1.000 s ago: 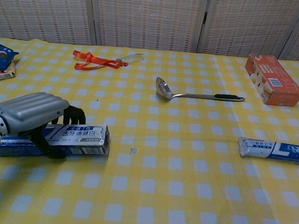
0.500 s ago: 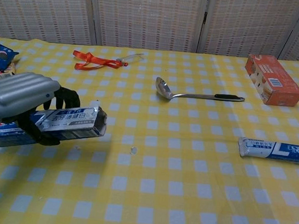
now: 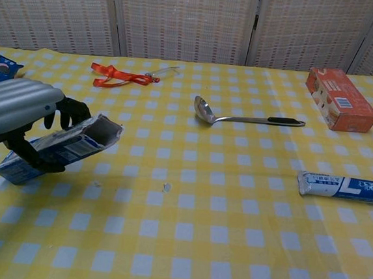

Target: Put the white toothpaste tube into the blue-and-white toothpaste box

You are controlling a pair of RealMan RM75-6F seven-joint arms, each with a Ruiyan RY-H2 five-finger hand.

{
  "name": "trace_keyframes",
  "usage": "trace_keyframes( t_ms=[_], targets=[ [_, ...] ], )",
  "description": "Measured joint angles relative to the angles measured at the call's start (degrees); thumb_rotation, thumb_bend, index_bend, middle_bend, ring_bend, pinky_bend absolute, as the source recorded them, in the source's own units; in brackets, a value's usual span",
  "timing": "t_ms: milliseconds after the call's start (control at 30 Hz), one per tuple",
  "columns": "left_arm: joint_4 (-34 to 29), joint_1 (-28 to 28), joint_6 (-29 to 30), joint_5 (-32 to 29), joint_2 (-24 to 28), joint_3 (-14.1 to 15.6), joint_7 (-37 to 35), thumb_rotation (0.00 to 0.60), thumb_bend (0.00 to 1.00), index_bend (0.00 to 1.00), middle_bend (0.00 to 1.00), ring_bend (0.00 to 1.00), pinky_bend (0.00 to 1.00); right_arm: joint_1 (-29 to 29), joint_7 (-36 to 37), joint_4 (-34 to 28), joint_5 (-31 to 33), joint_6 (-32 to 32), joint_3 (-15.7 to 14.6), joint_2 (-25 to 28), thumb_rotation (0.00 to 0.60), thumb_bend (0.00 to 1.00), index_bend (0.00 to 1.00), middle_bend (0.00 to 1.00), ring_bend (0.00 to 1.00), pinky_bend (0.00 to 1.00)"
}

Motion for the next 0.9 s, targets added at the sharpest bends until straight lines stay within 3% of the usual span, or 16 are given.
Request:
trace_keyframes(
  t_ms=[367,900],
  targets=[
    [-2.2,0.4,0.5,0.3,1.0,0.2,-0.6,0.6,0.2,0.46,0.57,0.46,0.51,3.0,-5.3,1.1,3.0,-4.0,0.3,-3.5,0.6,0.31,0.35,0.29,0.24,0.14],
    [-4.0,1.7,2.9,1.7,3.2,0.2,-1.6,0.6,0.2,0.46,0.57,0.46,0.51,8.8,-16.0,3.9,10.3,-9.9,2.0,-10.3,0.6,0.31,0.38,0.32,0.27,0.19]
  ],
)
